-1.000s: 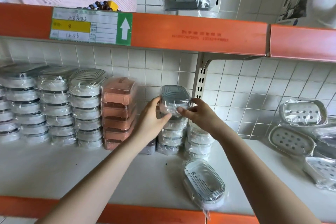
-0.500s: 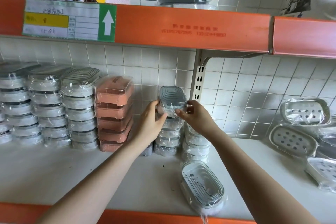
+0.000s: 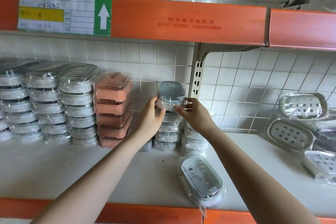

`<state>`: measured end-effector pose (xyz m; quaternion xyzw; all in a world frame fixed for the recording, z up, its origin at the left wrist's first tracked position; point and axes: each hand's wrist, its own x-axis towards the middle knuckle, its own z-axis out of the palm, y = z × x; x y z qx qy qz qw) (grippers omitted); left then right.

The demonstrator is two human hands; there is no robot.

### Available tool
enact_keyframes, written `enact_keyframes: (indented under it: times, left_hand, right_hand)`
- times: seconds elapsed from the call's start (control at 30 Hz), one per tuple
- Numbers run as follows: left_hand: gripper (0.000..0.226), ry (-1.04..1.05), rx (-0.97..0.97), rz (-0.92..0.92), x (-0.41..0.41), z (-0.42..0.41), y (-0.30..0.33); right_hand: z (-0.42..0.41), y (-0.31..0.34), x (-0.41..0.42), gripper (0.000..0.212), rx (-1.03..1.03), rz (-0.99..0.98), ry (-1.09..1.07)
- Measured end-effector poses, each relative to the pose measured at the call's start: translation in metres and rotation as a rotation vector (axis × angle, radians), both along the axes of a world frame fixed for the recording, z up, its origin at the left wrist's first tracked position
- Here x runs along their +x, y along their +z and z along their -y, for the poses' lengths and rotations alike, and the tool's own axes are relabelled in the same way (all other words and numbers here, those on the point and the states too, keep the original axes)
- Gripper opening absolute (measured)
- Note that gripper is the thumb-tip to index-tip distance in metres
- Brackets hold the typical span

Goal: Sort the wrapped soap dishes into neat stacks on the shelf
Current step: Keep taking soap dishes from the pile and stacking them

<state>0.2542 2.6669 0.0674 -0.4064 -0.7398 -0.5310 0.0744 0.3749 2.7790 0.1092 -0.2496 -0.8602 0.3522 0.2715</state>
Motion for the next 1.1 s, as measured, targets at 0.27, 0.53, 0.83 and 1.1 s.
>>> enact_keyframes:
  times: [0.27, 0.53, 0.83, 1.1]
  left_hand:
    - [0.036, 0.143, 0.167, -0.079, 0.038, 0.023, -0.028]
    - [0.03, 0.0, -0.014, 0.056, 0.088, 0.036, -0.068]
    - [0.021, -0.105, -0.145, 0.144, 0.109, 0.034, -0.107]
    - [0.033, -0.113, -0.209, 0.101, 0.112, 0.035, -0.11]
  right_hand:
    - [0.022, -0.02, 0.041, 0.027, 0.035, -0.174, -0.037]
    - [0.046, -0.076, 0.094, 0.04, 0.179, -0.007, -0.103]
    - [0.063, -0.121, 0.112, 0.088, 0.202, 0.337, -0.232]
    - [0.065, -0.117, 0.112, 0.1, 0.224, 0.437, -0.24]
